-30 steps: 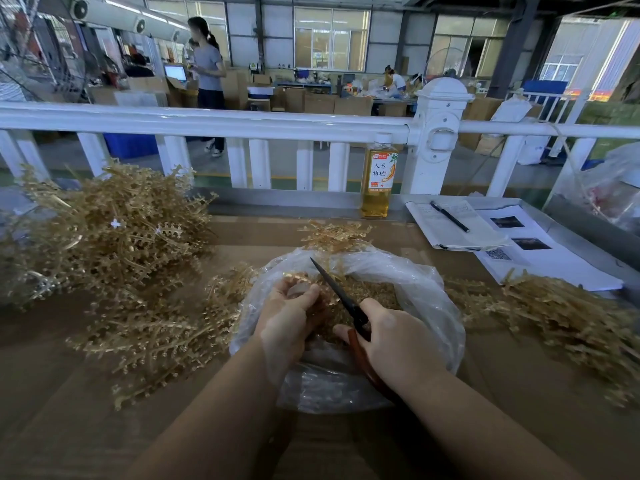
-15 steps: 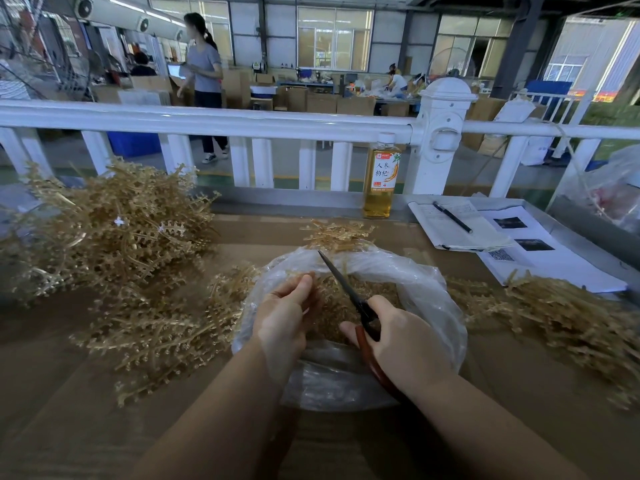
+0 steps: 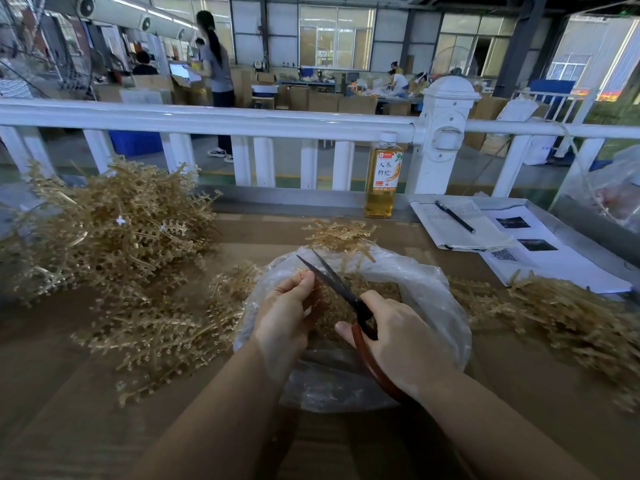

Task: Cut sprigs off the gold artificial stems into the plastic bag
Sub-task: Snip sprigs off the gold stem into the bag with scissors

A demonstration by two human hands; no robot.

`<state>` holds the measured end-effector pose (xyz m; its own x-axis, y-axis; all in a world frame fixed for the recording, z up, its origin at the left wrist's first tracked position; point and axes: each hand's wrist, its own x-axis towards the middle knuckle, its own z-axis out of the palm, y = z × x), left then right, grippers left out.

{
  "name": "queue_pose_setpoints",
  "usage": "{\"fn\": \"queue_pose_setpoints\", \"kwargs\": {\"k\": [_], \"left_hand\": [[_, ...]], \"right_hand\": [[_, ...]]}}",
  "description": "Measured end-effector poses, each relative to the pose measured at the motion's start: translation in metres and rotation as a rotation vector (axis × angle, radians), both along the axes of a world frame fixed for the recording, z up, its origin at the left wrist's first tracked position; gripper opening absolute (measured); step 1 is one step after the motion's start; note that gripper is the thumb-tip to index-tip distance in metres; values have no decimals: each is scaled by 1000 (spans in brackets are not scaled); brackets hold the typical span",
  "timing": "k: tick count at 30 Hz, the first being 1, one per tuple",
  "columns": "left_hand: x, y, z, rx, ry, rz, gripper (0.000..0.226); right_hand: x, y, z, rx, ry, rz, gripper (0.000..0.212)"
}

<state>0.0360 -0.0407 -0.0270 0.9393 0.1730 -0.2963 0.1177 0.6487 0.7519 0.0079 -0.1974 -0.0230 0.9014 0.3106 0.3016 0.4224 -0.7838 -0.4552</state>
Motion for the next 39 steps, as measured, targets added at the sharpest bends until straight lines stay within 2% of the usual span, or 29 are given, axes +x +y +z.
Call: {"fn": "queue_pose_setpoints", "kwargs": {"k": [16,27,32,39], "left_hand": [[2,1,-6,56,-58,-96,23],[0,0,-6,22,-49,-38,20],[0,1,-5,80,-43,-48,29],[-2,2,-4,46,-66,-89,38]], "right_hand": [[3,-2,5,-26,-2,82,31],[1,-4,1,-89,-20,17,31],[3,-4,1,-98,-16,52,34],[6,-1,-1,-77,-17,60,33]]}}
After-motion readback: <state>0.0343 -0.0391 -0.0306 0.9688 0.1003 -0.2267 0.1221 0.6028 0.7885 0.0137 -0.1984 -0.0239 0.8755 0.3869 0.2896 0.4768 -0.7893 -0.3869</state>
